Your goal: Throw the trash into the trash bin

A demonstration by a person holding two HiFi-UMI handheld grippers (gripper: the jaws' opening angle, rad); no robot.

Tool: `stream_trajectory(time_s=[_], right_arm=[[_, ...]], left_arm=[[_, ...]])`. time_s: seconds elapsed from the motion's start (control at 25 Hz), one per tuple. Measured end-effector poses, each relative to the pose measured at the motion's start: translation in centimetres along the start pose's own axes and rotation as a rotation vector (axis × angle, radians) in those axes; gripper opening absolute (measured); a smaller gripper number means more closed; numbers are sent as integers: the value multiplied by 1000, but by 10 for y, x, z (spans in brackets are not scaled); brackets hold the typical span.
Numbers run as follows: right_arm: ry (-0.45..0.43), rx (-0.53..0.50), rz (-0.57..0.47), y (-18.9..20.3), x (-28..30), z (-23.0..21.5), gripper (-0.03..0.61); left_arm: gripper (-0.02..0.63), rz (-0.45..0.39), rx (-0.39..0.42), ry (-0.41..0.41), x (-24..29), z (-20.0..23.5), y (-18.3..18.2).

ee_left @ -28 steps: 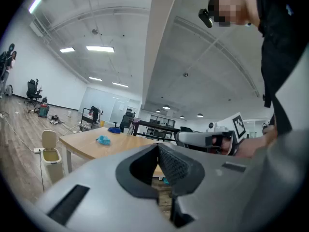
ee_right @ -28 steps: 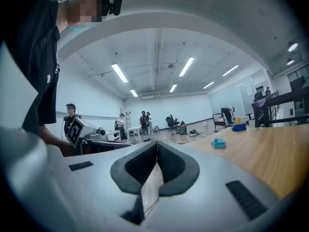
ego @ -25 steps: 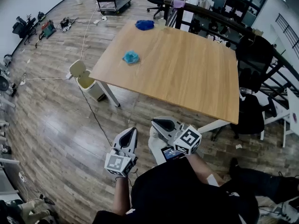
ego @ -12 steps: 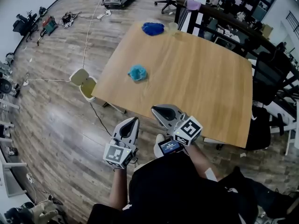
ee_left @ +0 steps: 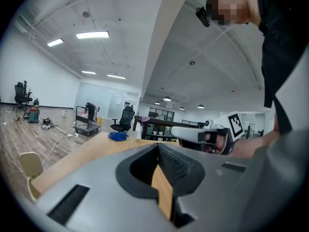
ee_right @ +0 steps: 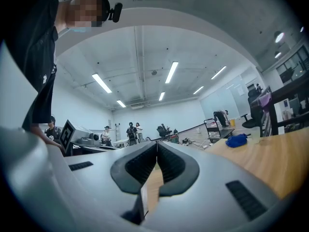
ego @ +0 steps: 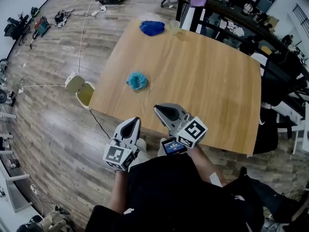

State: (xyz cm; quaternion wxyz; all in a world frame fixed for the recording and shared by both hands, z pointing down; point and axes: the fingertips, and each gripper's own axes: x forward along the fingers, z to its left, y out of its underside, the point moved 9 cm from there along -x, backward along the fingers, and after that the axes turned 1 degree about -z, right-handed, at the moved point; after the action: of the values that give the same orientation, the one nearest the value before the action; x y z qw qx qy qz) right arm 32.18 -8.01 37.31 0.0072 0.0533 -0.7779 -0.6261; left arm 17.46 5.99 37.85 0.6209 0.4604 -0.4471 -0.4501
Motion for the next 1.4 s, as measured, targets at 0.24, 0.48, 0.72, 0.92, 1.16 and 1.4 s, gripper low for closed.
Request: stream_trajectory(time_s=[0.24, 0.48, 0.72, 0.92, 1.16, 1.4], right_arm=[[100, -16, -15, -5, 32, -30, -2], [150, -30, -38, -18, 90, -40, -2], [232, -20, -57, -14, 143, -43, -2], [274, -10, -65, -7, 164, -41, -2], [318, 11, -36, -4, 153, -57, -2], [328, -40, 12, -9, 146, -78, -2]], left_arm=[[7, 6, 9, 100, 39, 47, -7], [8, 13, -33, 226, 61, 114, -24], [8, 79, 14, 307, 71, 173, -21], [8, 66, 36, 452, 82, 200, -16], [8, 142, 60, 433, 110, 200, 0], [9, 276, 99, 365, 150, 204, 20]])
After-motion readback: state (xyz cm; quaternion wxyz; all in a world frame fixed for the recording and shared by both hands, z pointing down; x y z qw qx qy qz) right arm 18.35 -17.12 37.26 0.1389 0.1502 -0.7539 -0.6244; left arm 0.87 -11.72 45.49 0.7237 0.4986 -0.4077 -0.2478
